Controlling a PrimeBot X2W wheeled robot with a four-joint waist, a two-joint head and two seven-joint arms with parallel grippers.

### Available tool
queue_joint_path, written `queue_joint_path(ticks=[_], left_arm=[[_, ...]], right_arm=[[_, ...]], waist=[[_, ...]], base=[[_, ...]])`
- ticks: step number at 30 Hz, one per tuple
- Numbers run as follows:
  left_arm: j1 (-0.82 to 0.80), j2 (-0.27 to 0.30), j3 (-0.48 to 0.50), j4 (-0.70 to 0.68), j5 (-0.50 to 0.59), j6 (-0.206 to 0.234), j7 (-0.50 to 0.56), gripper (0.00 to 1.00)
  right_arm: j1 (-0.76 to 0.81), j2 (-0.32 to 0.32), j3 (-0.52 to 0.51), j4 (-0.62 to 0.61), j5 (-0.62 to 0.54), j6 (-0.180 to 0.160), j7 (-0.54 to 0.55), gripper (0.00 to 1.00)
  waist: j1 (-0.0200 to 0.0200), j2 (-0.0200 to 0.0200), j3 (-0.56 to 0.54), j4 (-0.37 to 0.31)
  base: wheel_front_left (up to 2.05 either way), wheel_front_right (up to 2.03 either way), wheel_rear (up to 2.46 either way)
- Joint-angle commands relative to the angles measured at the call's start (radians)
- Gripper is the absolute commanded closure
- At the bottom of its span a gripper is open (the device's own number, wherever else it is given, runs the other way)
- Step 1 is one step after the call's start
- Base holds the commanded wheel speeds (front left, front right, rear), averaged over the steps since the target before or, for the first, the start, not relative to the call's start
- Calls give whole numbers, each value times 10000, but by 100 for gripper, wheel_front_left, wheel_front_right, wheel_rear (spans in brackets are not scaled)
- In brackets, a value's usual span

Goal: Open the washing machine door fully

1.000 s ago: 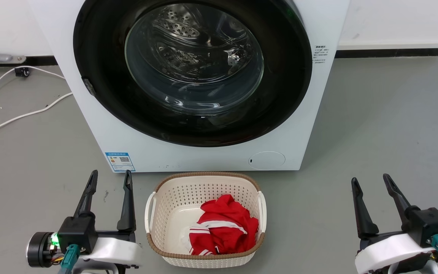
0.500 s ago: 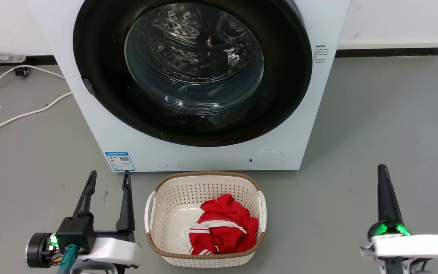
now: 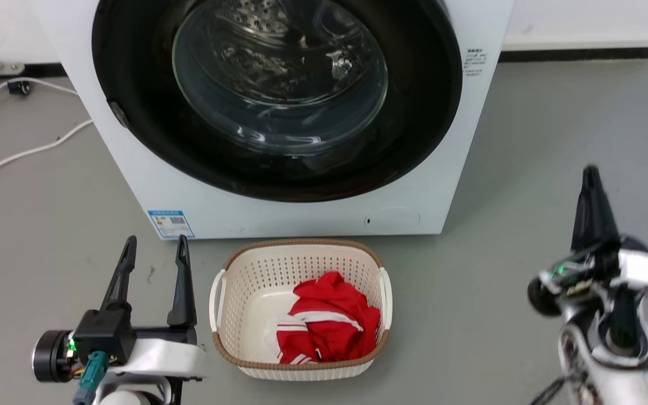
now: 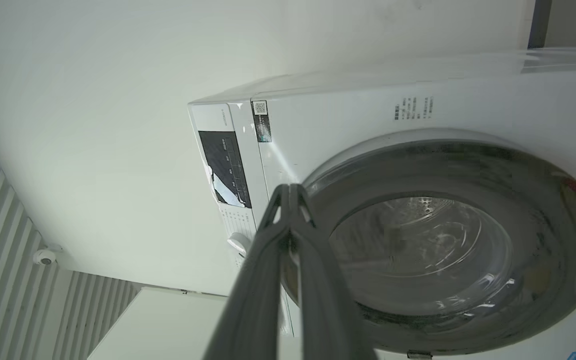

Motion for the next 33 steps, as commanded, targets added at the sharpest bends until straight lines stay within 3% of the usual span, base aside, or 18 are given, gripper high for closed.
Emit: queue_joint_path(ticks=[1, 10, 19, 25, 33], left_arm=[[-206, -10, 17, -74, -41, 19, -27, 0], [-874, -40, 12, -452, -141, -47, -27, 0], [-1491, -49, -13, -759, 0, -194, -25, 0], [-1817, -52, -23, -839, 94, -303, -26, 0], [-2144, 30, 33, -1002, 212, -406, -25, 0]], right_arm=[[-518, -224, -93, 284, 222, 1, 151, 100], [-4021, -2019, 232, 2638, 914, 2, 1303, 100], [-7893, -3526, 2156, 5626, 555, 2, 3579, 100], [-10085, -3537, 3503, 7416, 115, 2, 5085, 100], [-12135, -2835, 4487, 9173, -361, 1, 5928, 100]], waist=[[0, 0, 243, -16], [0, 0, 1381, 160], [0, 0, 2427, 330], [0, 0, 3049, 371], [0, 0, 3800, 338]], base=[[0, 0, 0], [0, 0, 0], [0, 0, 0], [0, 0, 0], [0, 0, 0]])
